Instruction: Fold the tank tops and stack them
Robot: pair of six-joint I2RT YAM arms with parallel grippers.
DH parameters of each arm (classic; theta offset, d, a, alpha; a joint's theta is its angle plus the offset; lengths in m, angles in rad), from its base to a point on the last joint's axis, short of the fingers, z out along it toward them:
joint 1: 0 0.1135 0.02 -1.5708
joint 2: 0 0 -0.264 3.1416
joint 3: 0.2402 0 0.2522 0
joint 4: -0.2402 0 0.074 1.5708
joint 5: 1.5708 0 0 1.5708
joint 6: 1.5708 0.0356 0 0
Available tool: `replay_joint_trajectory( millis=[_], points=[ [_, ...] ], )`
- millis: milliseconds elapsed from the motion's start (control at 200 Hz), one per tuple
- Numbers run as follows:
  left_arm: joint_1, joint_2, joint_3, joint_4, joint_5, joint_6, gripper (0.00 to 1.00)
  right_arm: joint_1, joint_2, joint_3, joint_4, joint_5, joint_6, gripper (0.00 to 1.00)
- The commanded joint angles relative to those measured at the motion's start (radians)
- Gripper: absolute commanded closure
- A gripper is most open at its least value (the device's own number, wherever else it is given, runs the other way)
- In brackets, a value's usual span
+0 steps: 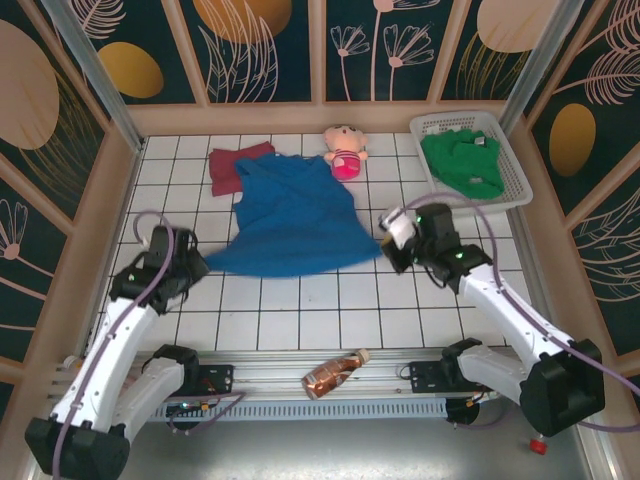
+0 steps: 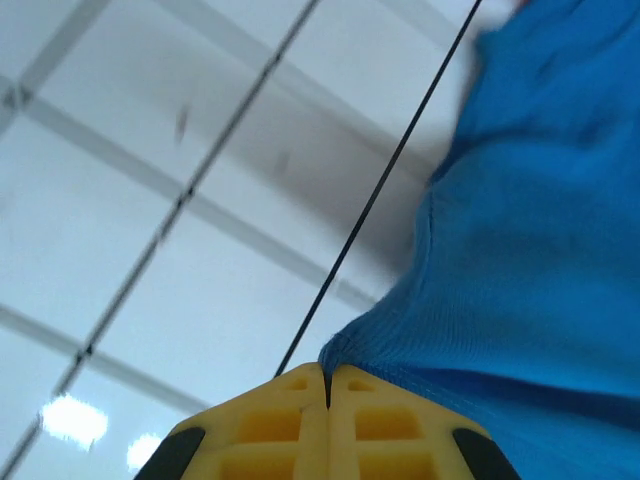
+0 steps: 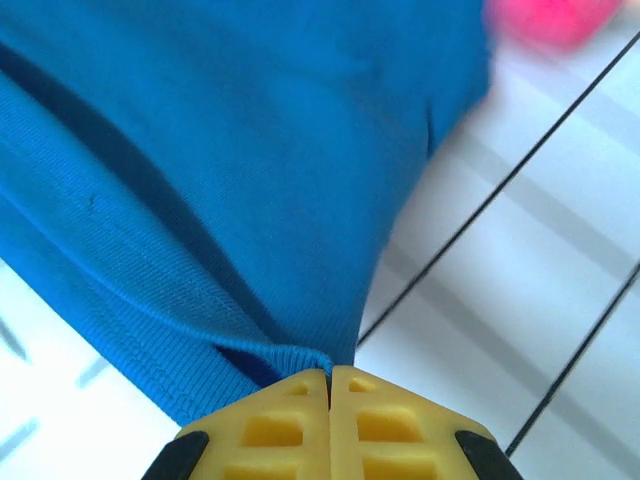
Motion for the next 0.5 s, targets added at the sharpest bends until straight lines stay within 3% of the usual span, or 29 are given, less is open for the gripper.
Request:
replay_joint_trajectory(
  millis=[0,90,330,495],
  points=[
    [0.005,-0.082,-0.071,-0.057,0.135,-0.089,1.00,0.009,-0.021,-0.069,-0.047,0.087,-0.078,1.00],
    [0.006,-0.070,-0.153,-0.049,0.231,-0.076,1.00,0.025,0.010,-0.086,-0.079,0.108,-0.100,1.00],
    [0.004,-0.048,-0.159,-0.146,0.250,-0.051,1.00,0.025,-0.035,-0.054,-0.176,0.189,-0.116,1.00],
    [-0.027,-0.033,-0.215,-0.117,0.377,-0.045,1.00,0.040,-0.082,-0.050,-0.229,0.175,-0.127,1.00]
  ],
)
